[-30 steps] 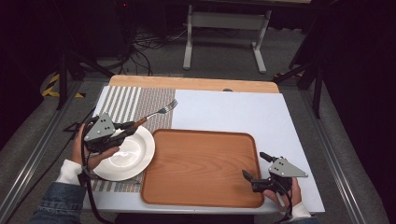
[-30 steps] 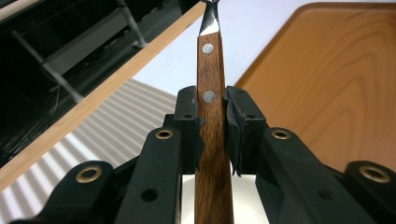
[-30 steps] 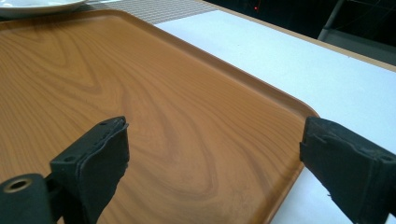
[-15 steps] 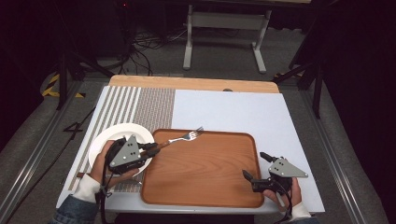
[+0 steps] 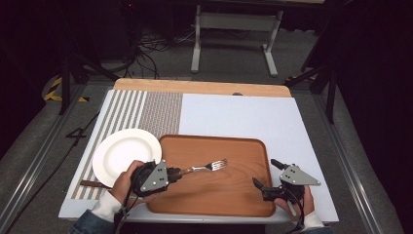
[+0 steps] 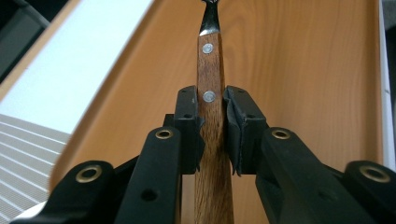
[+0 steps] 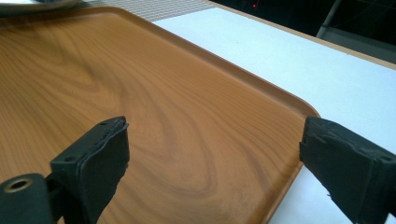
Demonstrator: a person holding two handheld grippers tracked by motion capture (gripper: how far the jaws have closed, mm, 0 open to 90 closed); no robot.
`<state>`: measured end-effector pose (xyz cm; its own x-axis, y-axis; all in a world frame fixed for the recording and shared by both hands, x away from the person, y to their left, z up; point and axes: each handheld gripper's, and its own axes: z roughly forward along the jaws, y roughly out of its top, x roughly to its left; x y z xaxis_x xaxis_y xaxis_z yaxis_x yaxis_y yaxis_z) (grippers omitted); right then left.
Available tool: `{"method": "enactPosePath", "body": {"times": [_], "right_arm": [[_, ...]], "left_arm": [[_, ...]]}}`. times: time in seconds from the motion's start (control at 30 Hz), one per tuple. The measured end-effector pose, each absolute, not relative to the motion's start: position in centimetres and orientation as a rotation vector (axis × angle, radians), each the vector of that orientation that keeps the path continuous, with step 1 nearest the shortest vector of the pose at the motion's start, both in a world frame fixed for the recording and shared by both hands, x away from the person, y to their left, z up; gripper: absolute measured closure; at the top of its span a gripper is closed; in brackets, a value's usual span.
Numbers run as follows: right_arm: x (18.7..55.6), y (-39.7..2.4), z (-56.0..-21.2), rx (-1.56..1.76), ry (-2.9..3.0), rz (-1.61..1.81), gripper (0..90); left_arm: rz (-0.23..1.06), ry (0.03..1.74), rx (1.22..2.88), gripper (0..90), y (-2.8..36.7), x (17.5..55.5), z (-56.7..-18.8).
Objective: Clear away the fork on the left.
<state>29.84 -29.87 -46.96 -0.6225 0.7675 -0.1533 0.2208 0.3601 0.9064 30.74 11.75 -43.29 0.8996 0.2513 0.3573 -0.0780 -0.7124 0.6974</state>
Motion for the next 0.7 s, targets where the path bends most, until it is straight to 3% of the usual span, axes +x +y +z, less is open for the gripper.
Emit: {"method": "enactPosePath", "body": {"times": [0.43, 0.67, 0.7], "right_arm": [[30.0, -29.8, -47.2, 0.855, 2.065, 1.229, 9.3], [30.0, -29.7, -47.2, 0.851, 2.067, 1.228, 9.3], [30.0, -29.7, -47.2, 0.854, 2.065, 1.229, 9.2]], "left_arm": [[0.589, 0.129, 2.425, 76.1, 11.1, 30.3, -46.4], [0.451, 0.153, 2.406, 74.8, 11.7, 30.0, -47.1], [0.41, 0.165, 2.388, 68.1, 11.9, 29.7, -47.1]]}}
